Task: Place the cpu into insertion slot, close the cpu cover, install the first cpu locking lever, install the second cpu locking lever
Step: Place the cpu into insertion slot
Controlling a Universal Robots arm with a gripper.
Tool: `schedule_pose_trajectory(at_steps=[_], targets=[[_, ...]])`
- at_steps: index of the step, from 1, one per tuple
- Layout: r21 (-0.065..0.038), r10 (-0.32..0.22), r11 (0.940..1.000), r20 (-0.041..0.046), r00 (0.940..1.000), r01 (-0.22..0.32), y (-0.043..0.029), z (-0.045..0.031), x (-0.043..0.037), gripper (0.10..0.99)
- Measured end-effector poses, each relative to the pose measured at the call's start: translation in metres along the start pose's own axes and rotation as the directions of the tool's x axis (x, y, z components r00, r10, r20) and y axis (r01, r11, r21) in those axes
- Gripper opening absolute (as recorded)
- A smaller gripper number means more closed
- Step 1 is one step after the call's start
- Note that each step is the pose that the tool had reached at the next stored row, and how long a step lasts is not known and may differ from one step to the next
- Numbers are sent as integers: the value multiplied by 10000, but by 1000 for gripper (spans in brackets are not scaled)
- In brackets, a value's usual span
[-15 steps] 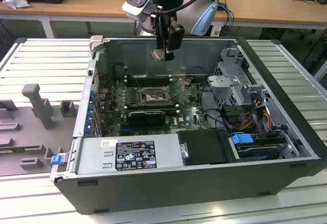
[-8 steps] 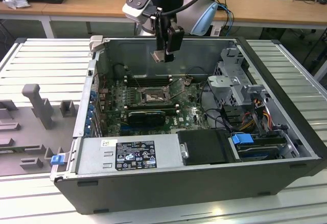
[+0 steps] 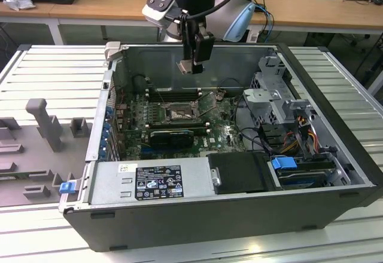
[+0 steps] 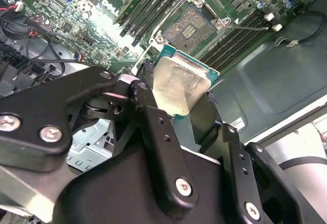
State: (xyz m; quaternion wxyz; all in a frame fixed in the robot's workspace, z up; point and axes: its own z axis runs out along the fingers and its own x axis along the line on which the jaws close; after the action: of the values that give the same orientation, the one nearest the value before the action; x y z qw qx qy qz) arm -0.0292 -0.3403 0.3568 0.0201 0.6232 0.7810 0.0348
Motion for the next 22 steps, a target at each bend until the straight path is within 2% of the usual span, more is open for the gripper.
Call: schedule_pose_trajectory(at_steps=[15,17,20,22], targets=[[3,684,9977,50,9976,-684,-1,19,0,525],[-4,1012,9949,75,9948,-1012,-2,22,0,525],[-15,1597,9872,123,9871,-1596,-2,34,0,525],[-15,1674,9859,133,9858,-1674,-3,42,0,525]])
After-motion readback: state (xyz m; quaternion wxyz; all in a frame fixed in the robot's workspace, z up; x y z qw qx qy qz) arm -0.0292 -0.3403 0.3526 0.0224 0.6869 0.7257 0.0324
